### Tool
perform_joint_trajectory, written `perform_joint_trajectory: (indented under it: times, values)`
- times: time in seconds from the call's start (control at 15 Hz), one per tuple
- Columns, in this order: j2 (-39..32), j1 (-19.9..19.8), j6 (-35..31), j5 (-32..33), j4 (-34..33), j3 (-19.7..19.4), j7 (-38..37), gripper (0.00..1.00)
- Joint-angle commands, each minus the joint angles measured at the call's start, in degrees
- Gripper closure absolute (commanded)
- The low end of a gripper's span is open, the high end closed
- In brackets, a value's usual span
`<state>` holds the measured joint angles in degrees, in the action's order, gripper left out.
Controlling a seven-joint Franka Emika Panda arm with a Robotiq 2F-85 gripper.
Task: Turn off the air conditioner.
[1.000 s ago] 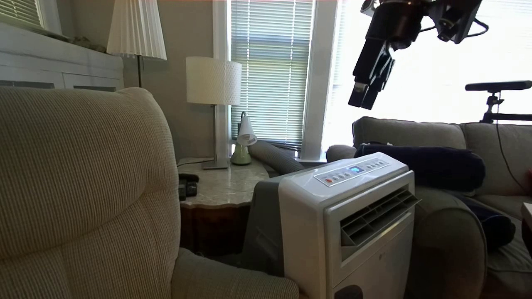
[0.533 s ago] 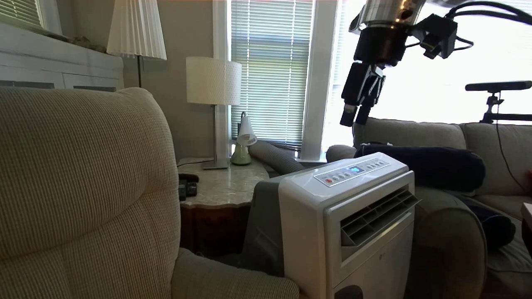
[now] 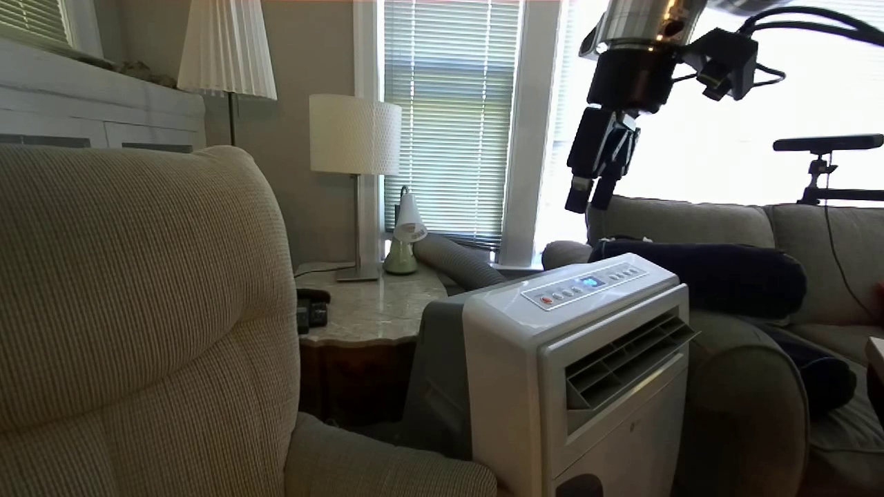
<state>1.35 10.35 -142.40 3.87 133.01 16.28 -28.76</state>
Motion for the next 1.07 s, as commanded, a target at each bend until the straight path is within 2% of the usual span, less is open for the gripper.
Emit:
perform_joint_trajectory:
  times: [0.0, 0.53, 1.0]
  values:
    - [-4.52, 1.06, -0.79, 1.22, -1.87, -0.91, -2.89, 0.00]
    - [-12.95, 3.33, -1.94, -3.03, -7.03, -2.47, -0.45, 0.00]
    - [-19.25, 4.74, -1.50, -3.93, -12.47, -4.37, -0.02, 0.00]
